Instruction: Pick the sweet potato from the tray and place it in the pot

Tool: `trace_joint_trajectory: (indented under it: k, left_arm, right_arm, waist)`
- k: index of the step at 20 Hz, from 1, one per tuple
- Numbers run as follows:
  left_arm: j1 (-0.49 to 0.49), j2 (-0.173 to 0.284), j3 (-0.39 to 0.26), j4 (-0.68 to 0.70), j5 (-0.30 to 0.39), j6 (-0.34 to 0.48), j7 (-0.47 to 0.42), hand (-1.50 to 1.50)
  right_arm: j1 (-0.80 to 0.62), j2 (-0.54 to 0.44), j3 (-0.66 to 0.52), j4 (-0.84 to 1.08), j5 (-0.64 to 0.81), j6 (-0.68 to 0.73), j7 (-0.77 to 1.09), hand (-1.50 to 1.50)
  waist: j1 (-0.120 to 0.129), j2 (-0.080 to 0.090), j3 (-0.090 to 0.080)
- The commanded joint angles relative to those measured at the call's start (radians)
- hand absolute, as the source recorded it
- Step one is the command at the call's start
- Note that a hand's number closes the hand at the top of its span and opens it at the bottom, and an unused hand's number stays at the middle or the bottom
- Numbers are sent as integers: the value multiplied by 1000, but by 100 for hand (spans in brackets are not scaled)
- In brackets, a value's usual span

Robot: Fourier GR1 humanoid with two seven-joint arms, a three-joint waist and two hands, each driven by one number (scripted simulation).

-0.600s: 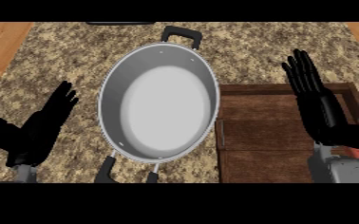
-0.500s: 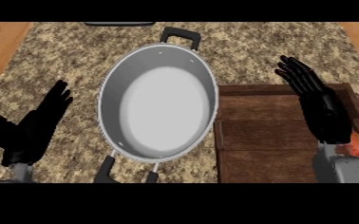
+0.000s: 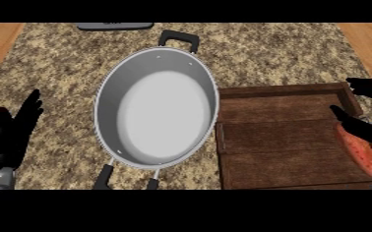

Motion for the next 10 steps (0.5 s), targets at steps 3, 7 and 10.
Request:
trace_joint_trajectory:
  k: [3, 7, 10]
  left_arm:
    - [-63, -36, -45, 1, -83, 53, 126, 0]
    - [-67, -11, -10, 17, -73, 10, 98, 0]
    - [-78, -44, -28, 53, -97, 44, 85, 0]
  right_arm:
    - [170, -19, -27, -192, 131, -79, 13, -150]
    - [206, -129, -36, -241, 152, 55, 122, -150]
    - [199, -288, -51, -351, 181, 171, 348, -150]
  waist:
    - [16, -7, 0]
    - [24, -7, 0]
    - [10, -9, -4]
